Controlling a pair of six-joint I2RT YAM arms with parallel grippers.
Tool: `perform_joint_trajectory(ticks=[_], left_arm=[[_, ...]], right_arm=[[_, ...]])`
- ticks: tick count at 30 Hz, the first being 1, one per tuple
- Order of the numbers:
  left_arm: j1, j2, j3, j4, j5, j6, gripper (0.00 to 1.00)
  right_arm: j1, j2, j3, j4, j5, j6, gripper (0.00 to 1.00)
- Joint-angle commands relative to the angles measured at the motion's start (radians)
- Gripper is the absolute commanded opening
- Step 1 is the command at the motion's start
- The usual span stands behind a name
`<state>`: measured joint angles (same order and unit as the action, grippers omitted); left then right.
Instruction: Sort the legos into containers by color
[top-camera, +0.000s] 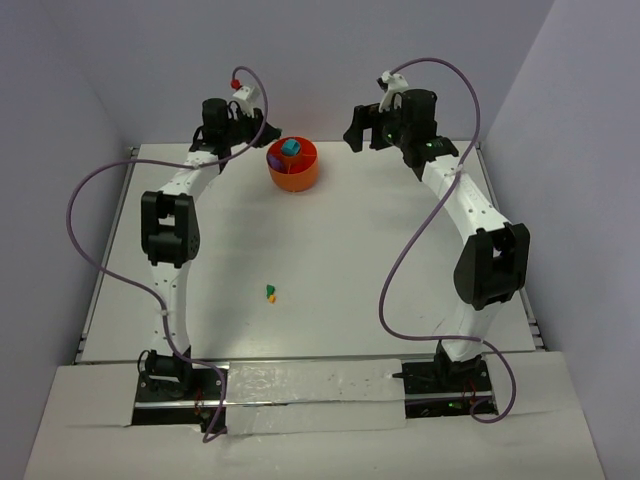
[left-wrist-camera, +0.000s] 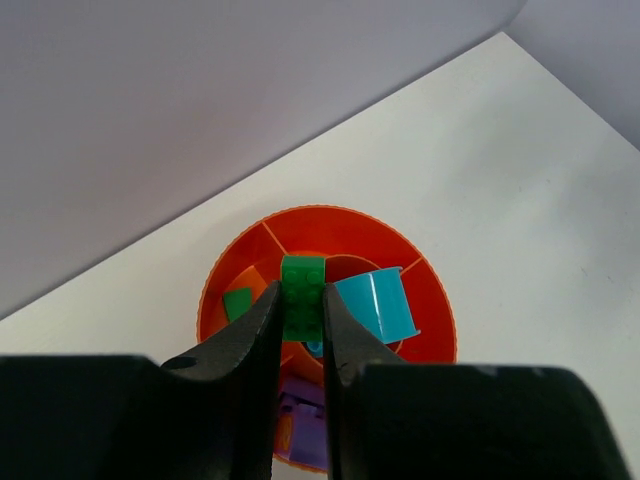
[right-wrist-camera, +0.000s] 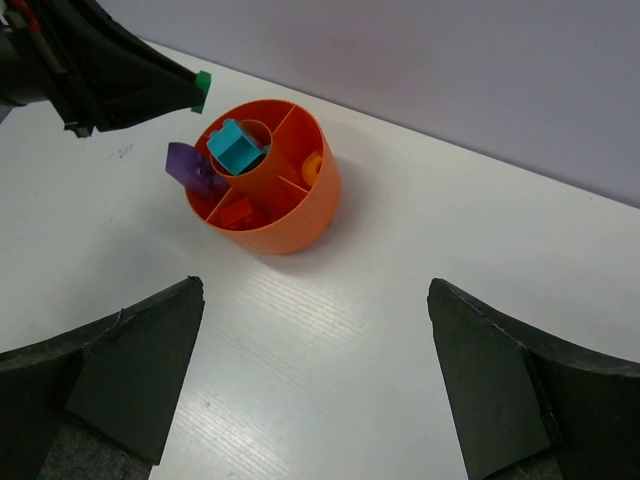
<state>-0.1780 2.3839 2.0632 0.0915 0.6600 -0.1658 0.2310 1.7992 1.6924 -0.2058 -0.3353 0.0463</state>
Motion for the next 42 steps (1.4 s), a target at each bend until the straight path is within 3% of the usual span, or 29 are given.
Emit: perform_joint_trajectory(ticks=[1, 12, 19, 28, 39, 42], left_arm=[[-0.012, 0.042, 0.048, 0.071, -0.047, 0.022, 0.05], [-0.012, 0.07, 0.063, 0.067, -0.097, 0.045, 0.11], [-0.013, 0.076, 0.061, 0.058, -0.095, 0.044, 0.28], [-0.014, 0.08, 0.099, 0.04, -0.112, 0.059, 0.43], [-0.006, -0.011, 0.049, 0.066, -0.086, 0.065, 0.39], [0.011, -0.131, 0.004, 0.019, 0.074, 0.146, 0.41]], right_arm=[[-0.001, -0.049, 0.021, -0.003, -0.027, 0.021, 1.0], [-0.001, -0.044, 0.012, -0.003, -0.04, 0.029, 1.0], [-0.001, -0.038, 0.016, -0.006, -0.042, 0.028, 1.0], [-0.001, -0.038, 0.016, -0.007, -0.044, 0.029, 1.0], [-0.001, -0.049, 0.004, -0.012, -0.053, 0.027, 1.0], [-0.001, -0.08, -0.026, -0.025, -0.06, 0.02, 1.0]])
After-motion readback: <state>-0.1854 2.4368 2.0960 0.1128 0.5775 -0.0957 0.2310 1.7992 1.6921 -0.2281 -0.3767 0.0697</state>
